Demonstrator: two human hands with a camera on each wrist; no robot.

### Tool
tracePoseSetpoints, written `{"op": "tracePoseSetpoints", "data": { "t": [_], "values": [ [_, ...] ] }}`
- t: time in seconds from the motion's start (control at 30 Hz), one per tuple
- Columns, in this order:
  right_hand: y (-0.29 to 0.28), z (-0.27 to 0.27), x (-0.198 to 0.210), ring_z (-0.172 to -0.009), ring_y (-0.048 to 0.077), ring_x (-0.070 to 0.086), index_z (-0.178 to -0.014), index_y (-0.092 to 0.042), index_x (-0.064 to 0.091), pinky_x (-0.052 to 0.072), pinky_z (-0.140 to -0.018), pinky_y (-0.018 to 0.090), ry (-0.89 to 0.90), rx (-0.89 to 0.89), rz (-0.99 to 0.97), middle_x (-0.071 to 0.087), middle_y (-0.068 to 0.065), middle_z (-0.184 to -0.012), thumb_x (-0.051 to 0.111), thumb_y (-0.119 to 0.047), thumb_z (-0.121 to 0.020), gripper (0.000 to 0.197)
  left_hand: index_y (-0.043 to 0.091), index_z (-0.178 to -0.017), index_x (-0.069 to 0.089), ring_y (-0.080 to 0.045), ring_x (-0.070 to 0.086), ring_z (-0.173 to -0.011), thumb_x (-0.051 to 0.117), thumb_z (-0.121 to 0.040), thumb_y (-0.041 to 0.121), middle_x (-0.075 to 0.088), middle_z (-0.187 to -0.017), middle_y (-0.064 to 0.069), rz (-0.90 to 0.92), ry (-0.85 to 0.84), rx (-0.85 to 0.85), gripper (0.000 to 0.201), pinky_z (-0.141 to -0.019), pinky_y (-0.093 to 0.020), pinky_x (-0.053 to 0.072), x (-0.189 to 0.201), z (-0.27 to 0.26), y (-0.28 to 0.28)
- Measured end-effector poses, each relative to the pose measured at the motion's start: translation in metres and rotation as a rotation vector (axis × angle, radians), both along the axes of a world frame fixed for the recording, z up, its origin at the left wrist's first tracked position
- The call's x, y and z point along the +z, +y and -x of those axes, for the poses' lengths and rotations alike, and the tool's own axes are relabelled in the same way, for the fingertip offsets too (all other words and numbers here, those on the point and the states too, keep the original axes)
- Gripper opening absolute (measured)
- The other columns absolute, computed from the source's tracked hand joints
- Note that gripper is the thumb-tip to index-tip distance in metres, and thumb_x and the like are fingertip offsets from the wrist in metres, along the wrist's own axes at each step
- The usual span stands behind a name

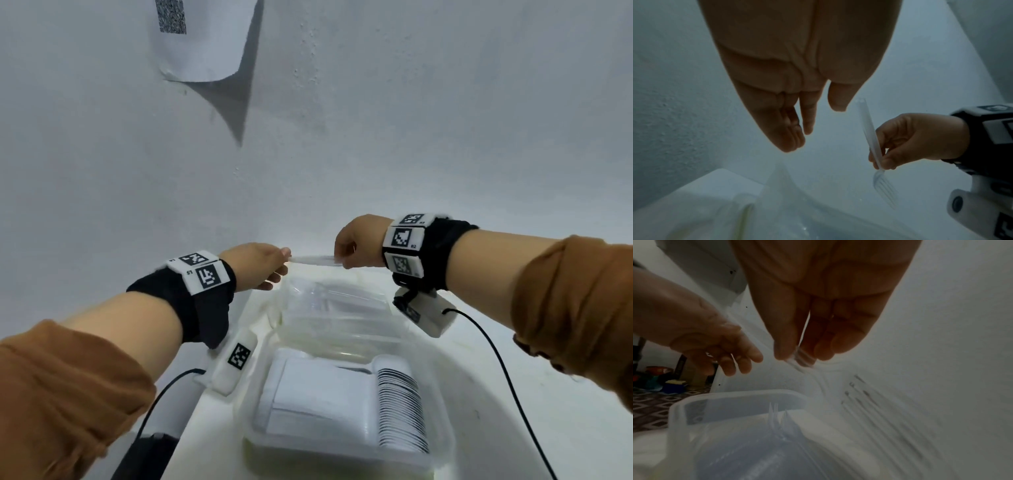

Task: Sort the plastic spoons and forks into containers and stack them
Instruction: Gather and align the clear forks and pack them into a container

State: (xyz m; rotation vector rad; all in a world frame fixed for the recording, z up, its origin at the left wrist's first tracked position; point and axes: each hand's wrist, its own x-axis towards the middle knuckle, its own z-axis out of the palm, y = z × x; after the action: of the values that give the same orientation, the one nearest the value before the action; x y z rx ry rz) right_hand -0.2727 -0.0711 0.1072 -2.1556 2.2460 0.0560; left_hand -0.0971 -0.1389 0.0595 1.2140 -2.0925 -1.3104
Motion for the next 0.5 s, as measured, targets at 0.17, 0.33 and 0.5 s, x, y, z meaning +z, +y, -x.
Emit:
{"op": "tracePoseSetpoints", "data": {
  "t": [0.17, 0.33, 0.5],
  "values": [
    [0.002, 0.011, -0.015, -0.073, 0.007, 0.052, -0.096, -0.014, 0.071, 0.036, -0.058, 0.01, -0.123, -0.085, -0.047, 0.055, -0.017, -0.068, 0.066, -0.016, -0.081, 0.015, 0.012, -0.139, 0.041, -0.02, 0.055, -0.118, 0.043, -0.094, 0.05, 0.05, -0.136, -0.003, 0.191, -0.464, -0.151, 0.058, -0.106, -0.03, 0.035, -0.017, 0.001, -0.01],
    [-0.002, 0.016, -0.03, -0.073, 0.008, 0.055, -0.094, -0.015, 0.071, 0.039, -0.059, 0.012, -0.13, -0.122, -0.158, 0.064, -0.006, -0.082, 0.068, -0.014, -0.08, 0.015, 0.021, -0.138, 0.04, -0.016, 0.046, -0.127, 0.055, -0.082, 0.06, 0.048, -0.14, 0.004, 0.285, -0.675, -0.266, 0.07, -0.103, -0.028, 0.034, -0.032, 0.01, -0.017],
    [-0.014, 0.015, -0.037, -0.058, 0.004, 0.054, -0.093, -0.016, 0.072, 0.042, -0.048, 0.007, -0.14, -0.12, -0.261, 0.065, -0.002, -0.077, 0.069, -0.014, -0.079, 0.015, 0.018, -0.146, 0.026, -0.017, 0.044, -0.129, 0.06, -0.082, 0.055, 0.042, -0.144, 0.004, 0.292, -0.67, -0.249, 0.082, -0.105, -0.03, 0.034, -0.039, 0.013, -0.025]
  ]
}}
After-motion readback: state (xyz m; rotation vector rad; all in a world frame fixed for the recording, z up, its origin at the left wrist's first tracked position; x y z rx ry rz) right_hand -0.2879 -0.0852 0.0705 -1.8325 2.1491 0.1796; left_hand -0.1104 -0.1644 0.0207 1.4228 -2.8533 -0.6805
